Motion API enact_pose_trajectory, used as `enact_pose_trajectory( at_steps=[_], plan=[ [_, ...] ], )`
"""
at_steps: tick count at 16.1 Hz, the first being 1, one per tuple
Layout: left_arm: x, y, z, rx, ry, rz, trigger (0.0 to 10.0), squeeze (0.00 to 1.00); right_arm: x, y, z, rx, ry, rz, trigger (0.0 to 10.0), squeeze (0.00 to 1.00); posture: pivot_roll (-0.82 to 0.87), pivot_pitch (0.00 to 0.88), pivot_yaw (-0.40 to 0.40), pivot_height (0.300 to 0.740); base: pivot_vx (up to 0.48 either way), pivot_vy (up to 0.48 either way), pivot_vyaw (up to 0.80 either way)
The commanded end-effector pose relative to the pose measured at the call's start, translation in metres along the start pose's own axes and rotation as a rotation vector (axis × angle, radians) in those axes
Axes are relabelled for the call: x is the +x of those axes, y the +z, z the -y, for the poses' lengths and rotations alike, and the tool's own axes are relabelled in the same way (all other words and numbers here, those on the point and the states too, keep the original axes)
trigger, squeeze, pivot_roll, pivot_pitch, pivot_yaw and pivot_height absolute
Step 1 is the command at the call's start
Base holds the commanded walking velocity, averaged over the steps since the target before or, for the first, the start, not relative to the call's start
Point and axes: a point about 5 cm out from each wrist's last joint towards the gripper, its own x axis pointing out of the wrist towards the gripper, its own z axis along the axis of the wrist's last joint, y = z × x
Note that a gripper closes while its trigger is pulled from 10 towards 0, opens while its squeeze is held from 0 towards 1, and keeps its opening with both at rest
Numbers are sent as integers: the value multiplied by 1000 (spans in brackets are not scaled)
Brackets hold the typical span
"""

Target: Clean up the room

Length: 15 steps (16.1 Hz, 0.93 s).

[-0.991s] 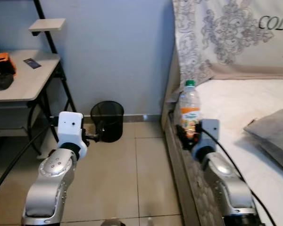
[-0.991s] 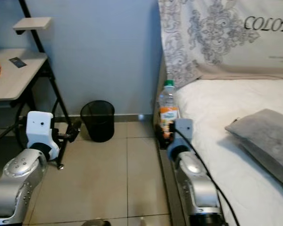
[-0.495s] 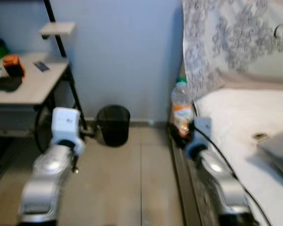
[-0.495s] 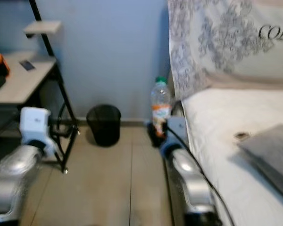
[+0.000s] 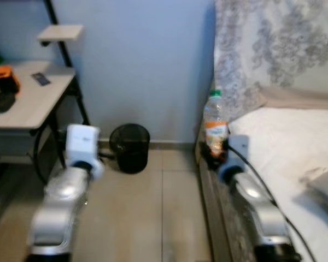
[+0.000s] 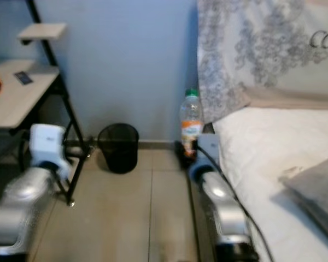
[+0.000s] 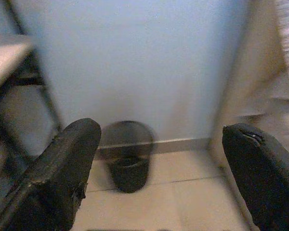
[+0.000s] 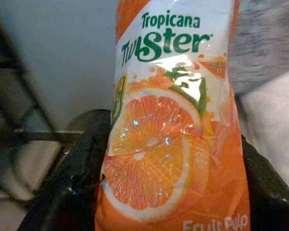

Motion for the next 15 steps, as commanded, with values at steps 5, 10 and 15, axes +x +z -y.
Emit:
enact_pose_trajectory(
  at_steps=[5, 10, 15],
  plan=[
    [3, 5, -11, 25, 24, 15, 10000, 0, 5, 9, -4, -14, 18, 26, 10000, 0, 1, 0, -30, 740, 322, 0, 0],
    [2, 5, -10, 47, 6, 15, 10000, 0, 5, 6, 0, -6, 9, 19, 10000, 0, 4, 0, -27, 740, 317, 0, 0],
    [2, 4, -10, 45, 7, 17, 10000, 0, 5, 4, -1, -3, 12, 13, 10000, 0, 2, 0, -25, 740, 316, 0, 0]
  ],
)
